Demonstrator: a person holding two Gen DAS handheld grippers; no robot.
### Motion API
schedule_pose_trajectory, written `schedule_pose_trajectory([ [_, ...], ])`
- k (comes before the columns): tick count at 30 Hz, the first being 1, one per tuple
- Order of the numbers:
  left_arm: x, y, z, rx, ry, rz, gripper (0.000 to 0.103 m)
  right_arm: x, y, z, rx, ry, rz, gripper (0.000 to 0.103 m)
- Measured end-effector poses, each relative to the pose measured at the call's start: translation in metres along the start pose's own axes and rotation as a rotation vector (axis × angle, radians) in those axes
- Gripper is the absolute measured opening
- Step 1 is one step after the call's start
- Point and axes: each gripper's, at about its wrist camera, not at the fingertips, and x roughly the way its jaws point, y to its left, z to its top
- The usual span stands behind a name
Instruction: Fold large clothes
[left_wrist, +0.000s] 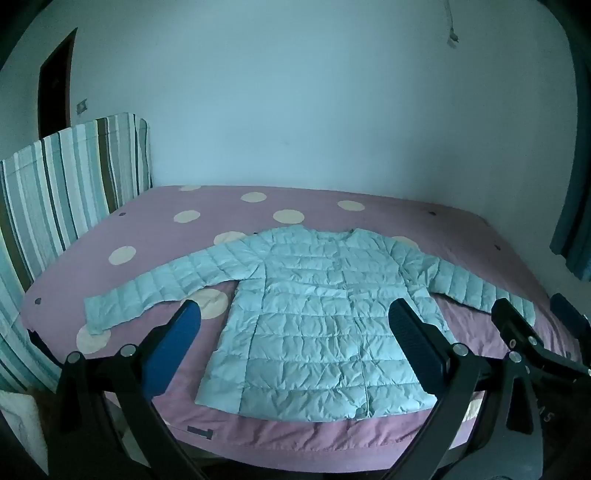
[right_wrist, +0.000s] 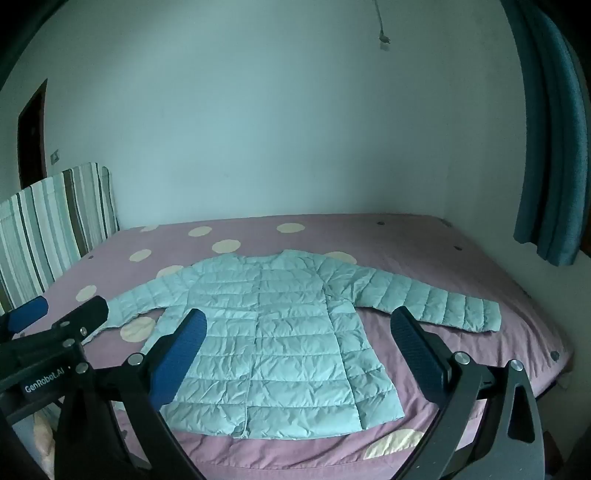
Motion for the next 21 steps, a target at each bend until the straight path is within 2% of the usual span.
schedule_pose_trajectory([
  [21,0.001,0.0019,-0.0018,0.001,0.012,0.0,0.101,-0.0003,0.0007,-0.0015,0.002,0.001,0.003,0.099],
])
